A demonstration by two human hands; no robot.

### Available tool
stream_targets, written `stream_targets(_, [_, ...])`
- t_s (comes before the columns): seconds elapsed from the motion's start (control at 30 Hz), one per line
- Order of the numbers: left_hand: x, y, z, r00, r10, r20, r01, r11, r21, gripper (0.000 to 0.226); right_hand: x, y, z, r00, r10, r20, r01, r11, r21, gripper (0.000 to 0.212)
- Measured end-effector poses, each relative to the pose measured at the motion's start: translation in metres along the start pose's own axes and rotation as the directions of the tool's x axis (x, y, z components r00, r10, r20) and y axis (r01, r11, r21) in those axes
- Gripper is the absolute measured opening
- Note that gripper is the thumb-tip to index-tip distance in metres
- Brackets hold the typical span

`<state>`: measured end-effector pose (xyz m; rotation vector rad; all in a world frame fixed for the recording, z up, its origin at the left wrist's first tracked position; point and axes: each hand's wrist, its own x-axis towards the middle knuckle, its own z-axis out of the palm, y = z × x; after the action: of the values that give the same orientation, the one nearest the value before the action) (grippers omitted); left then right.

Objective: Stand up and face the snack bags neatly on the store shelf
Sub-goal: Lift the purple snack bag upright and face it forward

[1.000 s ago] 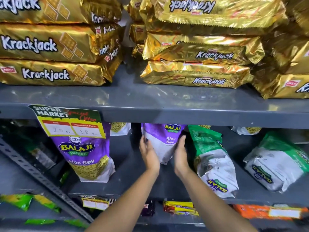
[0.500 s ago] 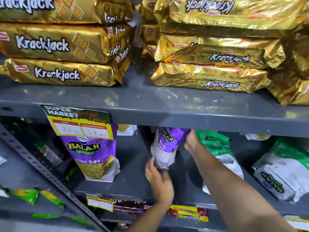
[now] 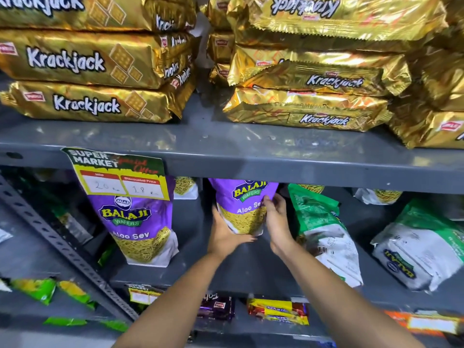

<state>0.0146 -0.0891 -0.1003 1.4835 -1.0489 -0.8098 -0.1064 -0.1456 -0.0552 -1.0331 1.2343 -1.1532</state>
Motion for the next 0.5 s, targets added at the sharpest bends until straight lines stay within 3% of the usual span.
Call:
stream_targets(0.07, [0.011,-0.001,-0.008,0.999,-0.015,0.046,0.013,0.999,0.032,0.13,-0.012,-0.022,-0.007,0.996,-0.085,-0.004,0.084,0.994,-0.062,0.057])
stream_targets(0.1, [0.015,-0.002,-0.01,0.997,-0.028,0.066,0.025,0.998,0.057,0.127,-0.013,-0.031,-0.012,0.992,-0.123,0.006,0.123,0.992,-0.017,0.055])
stream_targets(0.2, [0.023,-0.007,-0.014,0.993,-0.036,0.109,0.026,0.995,0.092,0.125,-0.005,-0.056,-0.018,0.98,-0.197,0.011,0.19,0.959,0.21,0.011])
stream_targets(0.3, [0.02,-0.003,-0.017,0.994,-0.043,0.103,0.031,0.992,0.122,0.119,-0.001,-0.067,-0.022,0.966,-0.257,-0.007,0.256,0.958,0.128,0.02])
stream_targets(0.5, [0.01,0.0,-0.023,0.99,-0.054,0.132,0.031,0.985,0.167,0.115,-0.006,-0.065,-0.029,0.969,-0.248,-0.012,0.248,0.964,0.091,0.025])
